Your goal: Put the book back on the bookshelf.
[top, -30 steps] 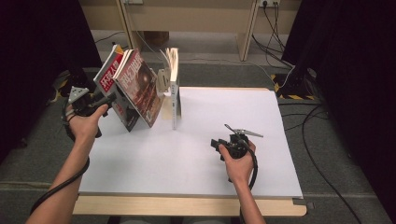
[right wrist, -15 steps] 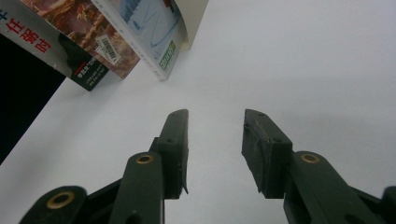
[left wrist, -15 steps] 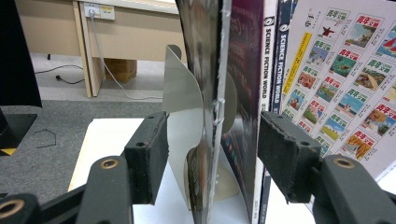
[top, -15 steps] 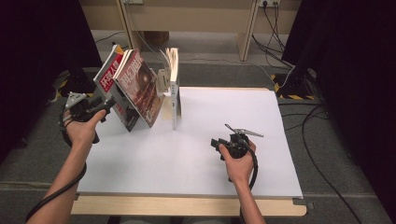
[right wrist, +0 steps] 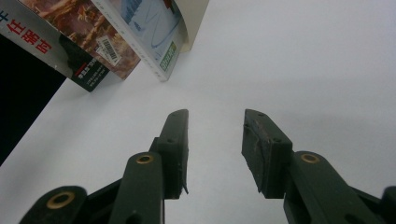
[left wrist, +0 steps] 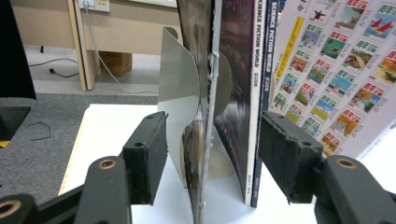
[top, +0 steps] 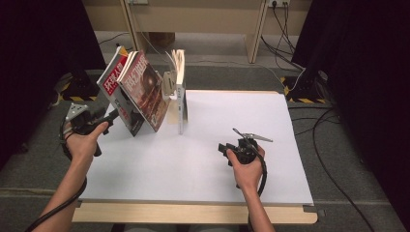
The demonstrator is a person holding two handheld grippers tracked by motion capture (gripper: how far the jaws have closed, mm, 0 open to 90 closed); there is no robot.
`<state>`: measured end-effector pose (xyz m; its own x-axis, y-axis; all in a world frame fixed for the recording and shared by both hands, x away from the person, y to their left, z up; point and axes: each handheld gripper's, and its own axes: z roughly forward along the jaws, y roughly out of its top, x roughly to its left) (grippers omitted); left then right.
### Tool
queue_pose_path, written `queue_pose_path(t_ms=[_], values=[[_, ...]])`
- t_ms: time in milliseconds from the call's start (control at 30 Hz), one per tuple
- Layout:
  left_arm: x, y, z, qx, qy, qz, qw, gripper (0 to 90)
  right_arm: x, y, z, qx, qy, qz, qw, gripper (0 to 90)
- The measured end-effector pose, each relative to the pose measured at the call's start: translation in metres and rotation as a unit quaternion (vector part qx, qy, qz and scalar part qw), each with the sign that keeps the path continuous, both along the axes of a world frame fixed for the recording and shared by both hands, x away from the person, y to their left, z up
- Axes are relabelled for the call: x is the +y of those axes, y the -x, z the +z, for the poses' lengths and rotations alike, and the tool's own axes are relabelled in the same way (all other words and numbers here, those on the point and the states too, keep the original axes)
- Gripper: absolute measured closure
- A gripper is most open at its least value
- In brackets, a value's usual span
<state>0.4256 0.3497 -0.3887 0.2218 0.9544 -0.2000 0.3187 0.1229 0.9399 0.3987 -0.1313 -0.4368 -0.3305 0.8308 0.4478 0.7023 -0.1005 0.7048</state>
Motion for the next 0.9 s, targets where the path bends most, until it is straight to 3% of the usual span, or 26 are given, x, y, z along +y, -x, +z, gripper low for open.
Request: queue_pose_path(t_ms=[433, 900], values=[[0.001, 0.018, -0.01, 0.012, -0.016, -0.01, 0.9997, 40.4, -0.001, 0.001, 0.003, -0.004, -0.003, -0.003, 1.0, 61.5], [0.005, 0.033, -0.027, 0.03, -0.019, -0.014, 0.9993, 39.8, 0.0, 0.001, 0.002, -0.002, -0.003, -0.002, 1.0, 61.6]])
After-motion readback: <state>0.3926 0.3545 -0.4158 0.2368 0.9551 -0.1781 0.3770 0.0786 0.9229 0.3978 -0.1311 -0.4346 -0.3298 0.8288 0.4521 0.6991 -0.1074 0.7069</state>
